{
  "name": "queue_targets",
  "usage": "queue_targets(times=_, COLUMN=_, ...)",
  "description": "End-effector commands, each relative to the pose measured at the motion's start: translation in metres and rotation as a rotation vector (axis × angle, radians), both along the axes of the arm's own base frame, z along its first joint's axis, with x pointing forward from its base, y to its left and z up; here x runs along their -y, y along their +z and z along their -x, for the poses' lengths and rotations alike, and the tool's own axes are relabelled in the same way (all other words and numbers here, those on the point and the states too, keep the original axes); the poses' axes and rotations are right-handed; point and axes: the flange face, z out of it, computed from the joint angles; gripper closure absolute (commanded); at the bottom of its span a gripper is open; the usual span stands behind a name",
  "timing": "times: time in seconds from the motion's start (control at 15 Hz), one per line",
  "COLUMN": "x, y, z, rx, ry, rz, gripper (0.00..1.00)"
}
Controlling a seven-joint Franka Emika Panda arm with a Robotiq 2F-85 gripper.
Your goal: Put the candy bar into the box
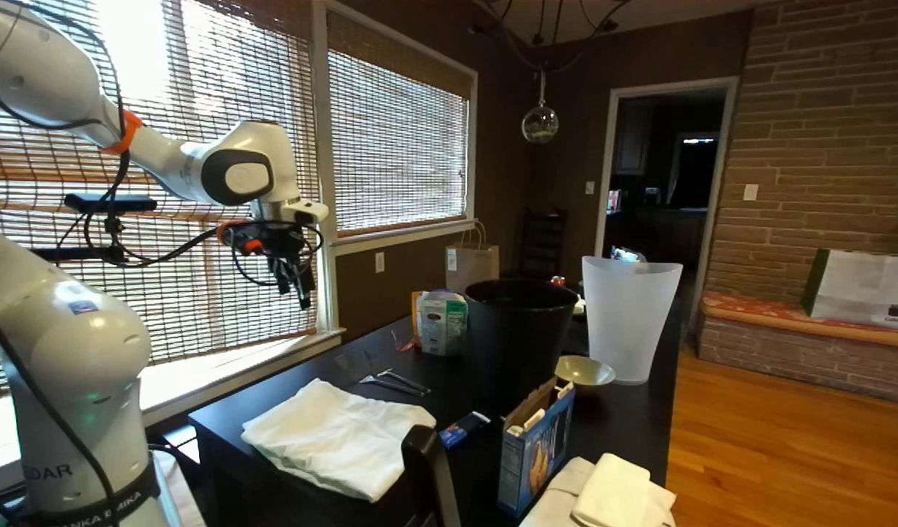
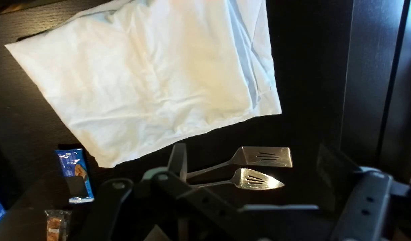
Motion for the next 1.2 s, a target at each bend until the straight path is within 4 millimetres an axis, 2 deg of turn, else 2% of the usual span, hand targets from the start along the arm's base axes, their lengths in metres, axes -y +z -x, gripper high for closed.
queue_targets(times=0.0, x=0.016, y=-0.008, z=-0.017, rx=0.029, ry=-0.095, rz=0.033, gripper=0.0)
queue_targets(times=0.13, x=0.042, y=-0.016, z=-0.034, rx=0.056, ry=-0.196, rz=0.063, gripper=0.0)
queue_targets(times=0.33, x=0.098, y=-0.038, z=-0.06, rx=0.086, ry=-0.342, rz=0.122, gripper=0.0)
queue_targets(times=0.53, x=0.149, y=-0.066, z=-0.074, rx=0.084, ry=-0.5, rz=0.167, gripper=0.0)
queue_targets(times=0.67, x=0.179, y=-0.088, z=-0.075, rx=0.054, ry=-0.608, rz=0.193, gripper=0.0)
queue_targets(times=0.73, x=0.164, y=-0.068, z=-0.071, rx=0.064, ry=-0.529, rz=0.172, gripper=0.0)
queue_targets(times=0.8, x=0.173, y=-0.076, z=-0.072, rx=0.047, ry=-0.547, rz=0.176, gripper=0.0)
queue_targets(times=0.87, x=0.174, y=-0.077, z=-0.074, rx=0.043, ry=-0.545, rz=0.172, gripper=0.0)
queue_targets(times=1.13, x=0.165, y=-0.071, z=-0.076, rx=0.059, ry=-0.523, rz=0.171, gripper=0.0)
